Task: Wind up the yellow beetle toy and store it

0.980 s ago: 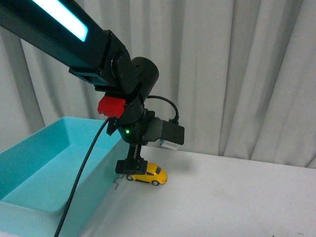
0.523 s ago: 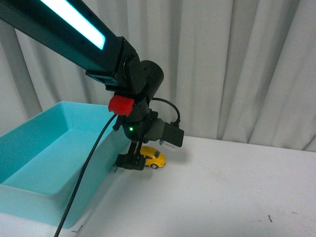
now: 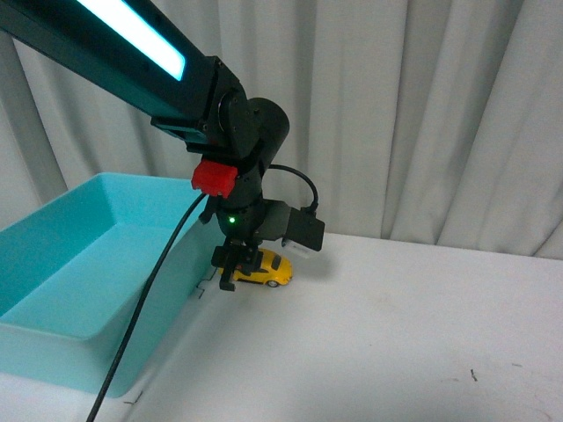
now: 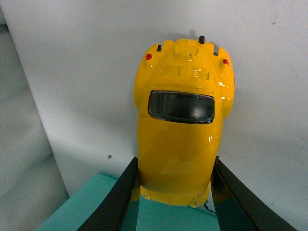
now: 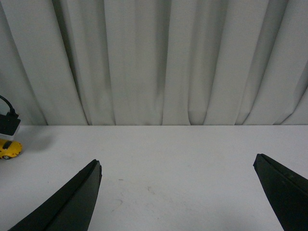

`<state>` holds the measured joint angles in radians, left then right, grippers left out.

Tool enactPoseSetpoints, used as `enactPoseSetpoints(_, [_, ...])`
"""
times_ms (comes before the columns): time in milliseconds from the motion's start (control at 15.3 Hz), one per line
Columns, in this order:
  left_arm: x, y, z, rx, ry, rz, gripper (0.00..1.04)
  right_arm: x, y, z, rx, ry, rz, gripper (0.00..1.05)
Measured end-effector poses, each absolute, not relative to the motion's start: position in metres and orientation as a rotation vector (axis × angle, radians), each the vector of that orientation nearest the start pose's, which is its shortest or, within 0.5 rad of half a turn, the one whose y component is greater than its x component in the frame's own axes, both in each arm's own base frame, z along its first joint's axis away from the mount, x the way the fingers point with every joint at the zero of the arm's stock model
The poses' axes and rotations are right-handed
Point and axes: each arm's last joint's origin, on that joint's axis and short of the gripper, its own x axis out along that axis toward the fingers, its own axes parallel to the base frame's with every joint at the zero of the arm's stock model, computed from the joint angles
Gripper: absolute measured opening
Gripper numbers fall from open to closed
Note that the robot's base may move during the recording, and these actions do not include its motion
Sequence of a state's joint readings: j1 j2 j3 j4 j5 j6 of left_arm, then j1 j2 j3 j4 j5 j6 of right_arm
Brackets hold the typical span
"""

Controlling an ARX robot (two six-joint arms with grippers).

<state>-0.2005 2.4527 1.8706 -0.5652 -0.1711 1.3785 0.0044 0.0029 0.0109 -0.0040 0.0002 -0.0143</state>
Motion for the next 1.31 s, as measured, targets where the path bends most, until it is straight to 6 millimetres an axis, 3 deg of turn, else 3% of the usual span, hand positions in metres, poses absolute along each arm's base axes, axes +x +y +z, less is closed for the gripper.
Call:
enactPoseSetpoints(196, [0.491,-0.098,0.104,1.293,0.918,-0.836,0.36,0.097,0.000,0.167,-0.014,-0.004,0.004,0.98])
enactPoseSetpoints(392, [0.483,-0.102,0.124,0.997,0.854,-0.898,0.32,0.097,0.000,0.167,-0.014,-0.004,0.004,0.98])
enactPoseSetpoints(588, [0.471,-0.090,0.169,0.831,0.760,-0.870,0.32,0.097,0.000,0.167,-0.014,-0.004,0.004,0.98])
enactPoseSetpoints(718, [0.460,-0.062,0.216,0.738,0.659,-0.789,0.32,0.097,0.000,0.167,-0.014,-0.004,0.004,0.98])
enactPoseSetpoints(784, [0.451,-0.035,0.243,0.665,0.593,-0.714,0.32,0.097,0.000,0.167,-0.014,-0.004,0.004,0.98])
enactPoseSetpoints(849, [0.445,-0.014,0.257,0.607,0.554,-0.638,0.32,0.097,0.000,0.167,-0.014,-0.004,0.004,0.98])
enactPoseSetpoints(1110, [0.414,0.054,0.263,0.363,0.618,-0.288,0.32,0.097,0.000,0.167,-0.014,-0.004,0.004,0.98])
enactPoseSetpoints(1306, [0.398,0.080,0.234,0.221,0.747,-0.082,0.32,0.097,0.000,0.167,-0.014,-0.004,0.004,0.98])
